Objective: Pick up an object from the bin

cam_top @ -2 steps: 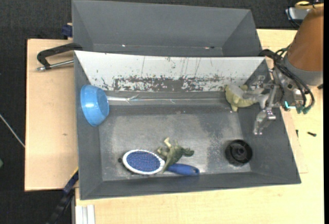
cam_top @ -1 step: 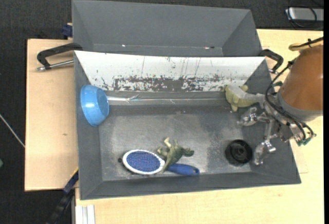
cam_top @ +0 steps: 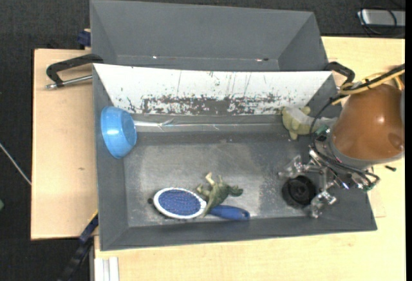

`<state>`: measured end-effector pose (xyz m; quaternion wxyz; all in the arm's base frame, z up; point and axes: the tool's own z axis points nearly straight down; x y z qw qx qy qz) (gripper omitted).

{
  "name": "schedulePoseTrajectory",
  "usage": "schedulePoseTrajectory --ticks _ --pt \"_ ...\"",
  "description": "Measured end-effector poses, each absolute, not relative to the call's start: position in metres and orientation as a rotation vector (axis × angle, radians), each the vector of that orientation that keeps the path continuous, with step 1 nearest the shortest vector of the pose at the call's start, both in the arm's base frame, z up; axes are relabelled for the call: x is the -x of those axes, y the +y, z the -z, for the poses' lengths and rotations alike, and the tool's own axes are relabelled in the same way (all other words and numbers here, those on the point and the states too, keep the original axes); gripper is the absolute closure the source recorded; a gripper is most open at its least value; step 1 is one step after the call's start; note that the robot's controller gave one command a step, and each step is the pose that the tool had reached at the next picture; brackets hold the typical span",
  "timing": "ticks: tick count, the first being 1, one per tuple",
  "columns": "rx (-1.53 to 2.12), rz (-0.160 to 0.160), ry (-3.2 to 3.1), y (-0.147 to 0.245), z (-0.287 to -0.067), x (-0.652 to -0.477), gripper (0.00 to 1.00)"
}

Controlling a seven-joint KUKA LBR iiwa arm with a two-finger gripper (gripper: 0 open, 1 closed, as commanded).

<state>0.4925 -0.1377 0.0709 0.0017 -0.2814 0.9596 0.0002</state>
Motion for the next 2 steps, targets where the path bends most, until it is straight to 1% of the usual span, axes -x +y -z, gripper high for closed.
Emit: schedulePoseTrajectory --ticks 1,2 --pt "0.883 0.001 3.007 -0.137 -0.072 -0.494 1.00" --pt "0.925 0.008 2.989 -0.121 -0.185 -0.500 1.00"
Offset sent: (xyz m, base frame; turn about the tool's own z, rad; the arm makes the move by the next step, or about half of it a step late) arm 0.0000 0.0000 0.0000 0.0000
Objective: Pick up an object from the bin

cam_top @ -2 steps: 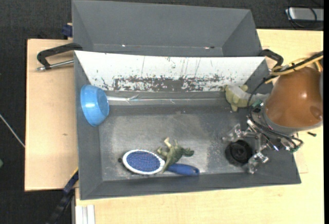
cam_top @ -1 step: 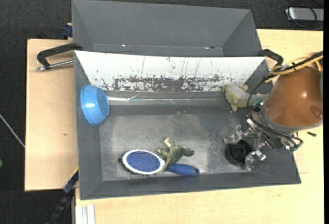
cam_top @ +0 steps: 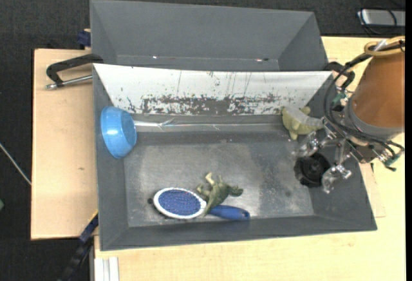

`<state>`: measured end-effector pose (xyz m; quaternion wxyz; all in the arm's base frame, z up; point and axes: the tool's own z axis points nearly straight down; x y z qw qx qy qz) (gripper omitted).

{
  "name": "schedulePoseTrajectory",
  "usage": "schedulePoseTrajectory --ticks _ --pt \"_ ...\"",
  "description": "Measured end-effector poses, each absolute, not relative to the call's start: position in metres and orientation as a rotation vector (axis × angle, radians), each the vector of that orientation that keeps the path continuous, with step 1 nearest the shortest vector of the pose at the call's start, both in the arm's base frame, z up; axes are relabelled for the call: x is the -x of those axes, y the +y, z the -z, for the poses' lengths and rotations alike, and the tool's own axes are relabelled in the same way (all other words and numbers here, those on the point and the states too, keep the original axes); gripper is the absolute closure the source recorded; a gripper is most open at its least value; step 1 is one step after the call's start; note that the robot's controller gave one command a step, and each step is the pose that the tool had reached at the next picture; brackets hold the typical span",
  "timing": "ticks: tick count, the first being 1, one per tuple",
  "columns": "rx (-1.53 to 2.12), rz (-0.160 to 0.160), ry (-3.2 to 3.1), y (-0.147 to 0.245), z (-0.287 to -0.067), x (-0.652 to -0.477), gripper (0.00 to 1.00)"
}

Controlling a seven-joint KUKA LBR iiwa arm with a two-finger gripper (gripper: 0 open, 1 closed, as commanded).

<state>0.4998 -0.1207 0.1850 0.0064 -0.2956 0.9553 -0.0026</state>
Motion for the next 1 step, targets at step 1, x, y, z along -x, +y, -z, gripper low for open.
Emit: schedulePoseTrajectory --ticks 1 --pt "0.951 0.008 2.981 -0.1046 -0.2496 -0.5016 1.00"
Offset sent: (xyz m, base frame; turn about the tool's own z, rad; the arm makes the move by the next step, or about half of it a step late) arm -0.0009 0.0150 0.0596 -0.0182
